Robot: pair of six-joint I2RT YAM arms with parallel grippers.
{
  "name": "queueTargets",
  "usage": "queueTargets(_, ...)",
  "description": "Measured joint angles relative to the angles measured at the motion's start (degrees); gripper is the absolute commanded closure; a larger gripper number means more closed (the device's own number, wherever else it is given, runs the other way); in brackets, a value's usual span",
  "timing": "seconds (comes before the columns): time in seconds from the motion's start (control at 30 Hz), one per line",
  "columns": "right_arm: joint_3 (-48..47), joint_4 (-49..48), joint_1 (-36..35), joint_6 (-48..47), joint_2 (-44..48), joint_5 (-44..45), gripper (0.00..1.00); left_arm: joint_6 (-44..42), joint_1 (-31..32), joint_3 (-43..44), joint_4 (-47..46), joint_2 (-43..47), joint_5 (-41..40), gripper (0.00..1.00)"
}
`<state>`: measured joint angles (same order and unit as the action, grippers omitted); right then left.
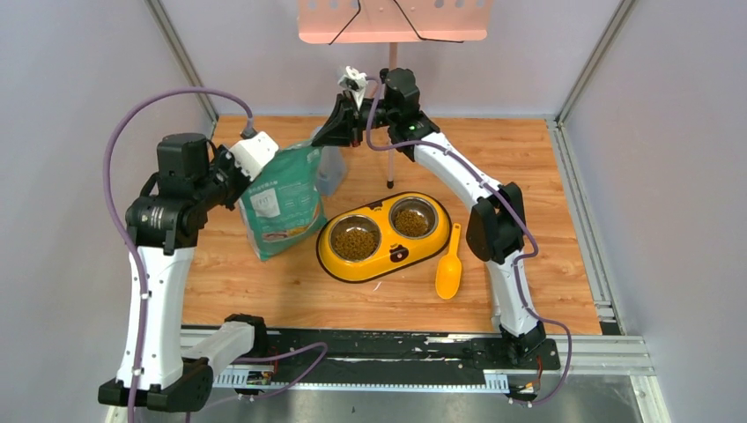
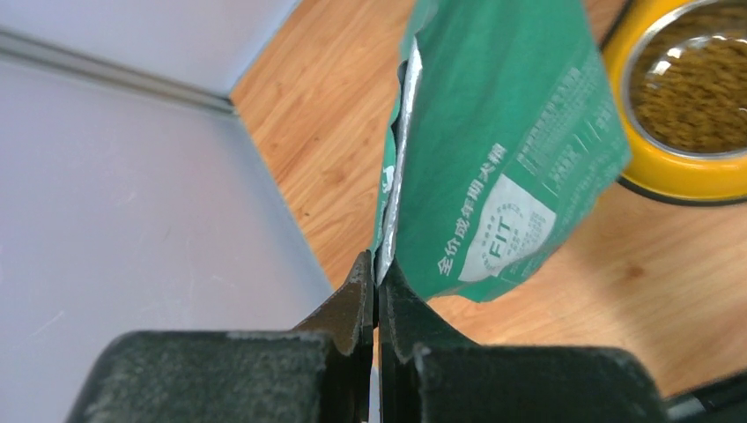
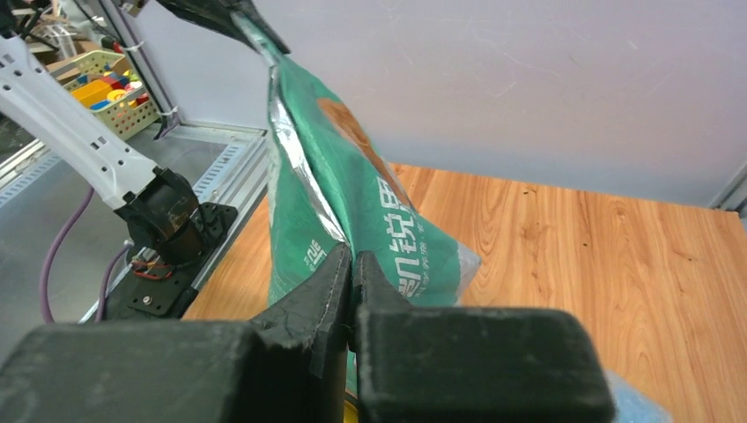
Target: Serve the pet food
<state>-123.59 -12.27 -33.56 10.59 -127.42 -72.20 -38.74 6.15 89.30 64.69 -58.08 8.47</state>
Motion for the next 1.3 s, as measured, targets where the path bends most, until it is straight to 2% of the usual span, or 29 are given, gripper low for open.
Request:
queueTargets(0.13, 0.0, 0.76, -0.28, 0.52, 0.02, 2.25, 1.0, -0.02, -4.94, 0.48, -4.74, -4.17, -1.31, 1.0)
queueTargets(0.23, 0.0, 1.99, -1.2, 0.63, 0.42, 3.61, 1.0, 0.17, -9.7, 2.16, -6.69, -7.91, 1.6, 0.99)
queueTargets(0.27, 0.0, 2.71, -1.53, 0.44, 0.63, 3.96, 1.0, -0.22, -11.02, 2.25, -7.06, -8.52, 3.04, 0.96)
queueTargets(0.3, 0.0, 3.52, -1.81, 0.28, 0.9, 4.37, 1.0, -0.7, -11.87, 2.25, -6.99, -8.59, 4.57, 0.83)
queueTargets(0.33, 0.0, 4.17, -2.01, 0.2, 1.11, 4.72, 1.0, -1.62, -12.46, 2.12, -6.56, -8.39, 5.88, 0.75)
queueTargets(0.37, 0.0, 4.96, -2.08, 0.04, 1.36, 5.18, 1.0, -2.62, -12.85, 1.64, -6.03, -7.72, 7.37, 0.58)
queueTargets(0.47, 0.0, 6.36, -2.23, -0.28, 1.62, 7.15, 1.0, -5.09, -13.42, -0.5, -5.46, -4.55, 11.65, 0.35)
queueTargets(0.67, -0.59, 8.46, -3.61, -1.81, 1.84, 11.13, 1.0, -7.21, -13.4, -1.44, -3.82, -1.55, 20.57, 0.18)
queueTargets(0.77, -0.66, 8.83, -4.28, -2.25, 2.05, 12.5, 1.0, -5.79, -13.35, 0.59, -3.08, -4.15, 23.28, 0.19)
queueTargets(0.83, -0.66, 9.09, -4.52, -2.43, 2.25, 12.98, 1.0, -4.57, -13.35, 2.08, -3.21, -6.56, 24.3, 0.25)
queueTargets(1.1, -0.66, 10.78, -4.68, -4.26, 2.82, 14.27, 1.0, -1.97, -13.35, 8.66, -0.44, -18.6, 27.47, 0.65)
queueTargets(1.3, -0.66, 12.04, -4.61, -5.01, 3.15, 14.97, 1.0, -2.67, -13.38, 12.48, 4.5, -20.72, 30.08, 0.73)
